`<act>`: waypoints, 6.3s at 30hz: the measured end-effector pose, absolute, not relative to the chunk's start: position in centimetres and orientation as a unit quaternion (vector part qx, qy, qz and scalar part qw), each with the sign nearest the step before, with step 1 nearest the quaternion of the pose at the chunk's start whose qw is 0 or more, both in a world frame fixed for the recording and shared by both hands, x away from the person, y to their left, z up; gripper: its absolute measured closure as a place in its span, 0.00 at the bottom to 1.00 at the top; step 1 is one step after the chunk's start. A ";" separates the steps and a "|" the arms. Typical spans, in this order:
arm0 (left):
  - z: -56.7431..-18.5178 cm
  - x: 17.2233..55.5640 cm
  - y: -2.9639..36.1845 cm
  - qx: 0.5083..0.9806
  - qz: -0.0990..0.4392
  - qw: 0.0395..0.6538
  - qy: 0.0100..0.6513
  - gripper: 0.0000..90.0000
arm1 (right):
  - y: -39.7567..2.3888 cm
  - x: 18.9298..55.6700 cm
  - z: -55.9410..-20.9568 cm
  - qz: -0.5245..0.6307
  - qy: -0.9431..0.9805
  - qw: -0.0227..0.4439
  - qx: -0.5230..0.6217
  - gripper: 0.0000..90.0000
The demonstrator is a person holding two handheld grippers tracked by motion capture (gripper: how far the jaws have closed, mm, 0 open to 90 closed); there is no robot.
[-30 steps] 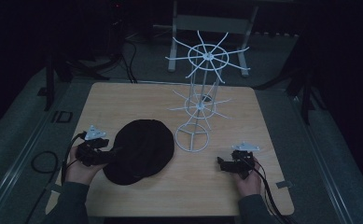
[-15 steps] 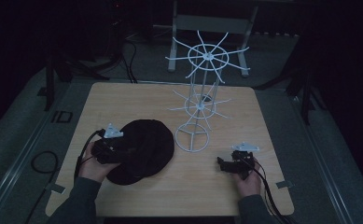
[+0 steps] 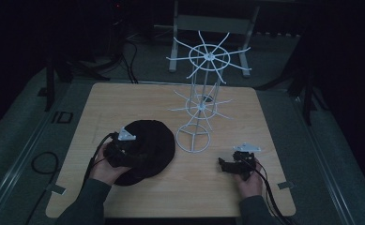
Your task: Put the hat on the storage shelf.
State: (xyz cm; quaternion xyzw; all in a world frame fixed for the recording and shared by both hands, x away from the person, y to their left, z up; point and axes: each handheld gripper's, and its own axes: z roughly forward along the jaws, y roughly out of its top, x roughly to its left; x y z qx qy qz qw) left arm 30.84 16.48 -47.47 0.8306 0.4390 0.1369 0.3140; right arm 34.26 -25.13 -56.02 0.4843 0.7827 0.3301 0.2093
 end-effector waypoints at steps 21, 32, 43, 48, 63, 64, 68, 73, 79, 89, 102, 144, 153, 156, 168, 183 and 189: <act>-49.8 31.7 14.1 0.850 0.161 0.216 0.452 0.56 | -25.1 34.3 -56.0 0.330 0.783 0.209 0.484 0.14; -49.1 31.9 15.0 0.841 0.146 0.241 0.461 0.93 | -25.1 34.3 -56.0 0.330 0.783 0.209 0.484 0.14; -47.3 31.7 16.8 0.822 0.151 0.287 0.468 0.94 | -25.1 34.3 -56.0 0.330 0.783 0.209 0.484 0.14; -46.4 31.7 17.5 0.814 0.156 0.304 0.470 0.94 | -25.1 34.3 -56.0 0.329 0.783 0.209 0.484 0.14; -44.5 31.6 19.7 0.787 0.139 0.368 0.475 0.94 | -25.1 34.3 -56.0 0.329 0.783 0.209 0.484 0.14; -44.4 31.5 19.8 0.786 0.138 0.371 0.475 0.94 | -25.1 34.3 -56.0 0.329 0.783 0.209 0.484 0.14; -44.1 31.5 20.2 0.781 0.134 0.385 0.474 0.94 | -25.1 34.3 -56.0 0.329 0.783 0.209 0.484 0.14; -43.6 31.4 20.6 0.775 0.135 0.397 0.472 0.94 | -25.1 34.3 -56.0 0.329 0.783 0.209 0.484 0.14; -42.6 31.3 21.0 0.770 0.143 0.411 0.467 0.94 | -25.1 34.3 -56.0 0.330 0.783 0.209 0.485 0.14; -41.5 31.0 22.2 0.755 0.143 0.443 0.462 0.94 | -25.1 34.2 -56.0 0.330 0.782 0.209 0.486 0.14; -39.8 30.9 23.1 0.747 0.145 0.473 0.444 0.94 | -25.1 34.3 -56.0 0.330 0.783 0.209 0.485 0.14; -35.4 30.8 26.1 0.723 0.182 0.526 0.410 0.94 | -25.1 34.3 -56.0 0.330 0.782 0.208 0.486 0.14; -34.7 30.9 26.5 0.715 0.188 0.537 0.405 0.94 | -25.1 34.3 -56.0 0.330 0.782 0.209 0.485 0.14; -34.4 30.9 26.5 0.713 0.190 0.540 0.405 0.94 | -25.1 34.3 -56.0 0.330 0.782 0.209 0.485 0.14; -33.0 31.3 25.9 0.711 0.200 0.549 0.391 0.94 | -25.1 34.3 -56.0 0.330 0.782 0.209 0.485 0.14; -32.1 32.0 25.5 0.696 0.197 0.575 0.383 0.94 | -25.1 34.3 -56.0 0.330 0.782 0.209 0.485 0.14; -31.9 32.2 25.4 0.687 0.197 0.586 0.382 0.94 | -25.1 34.3 -56.0 0.330 0.783 0.209 0.485 0.14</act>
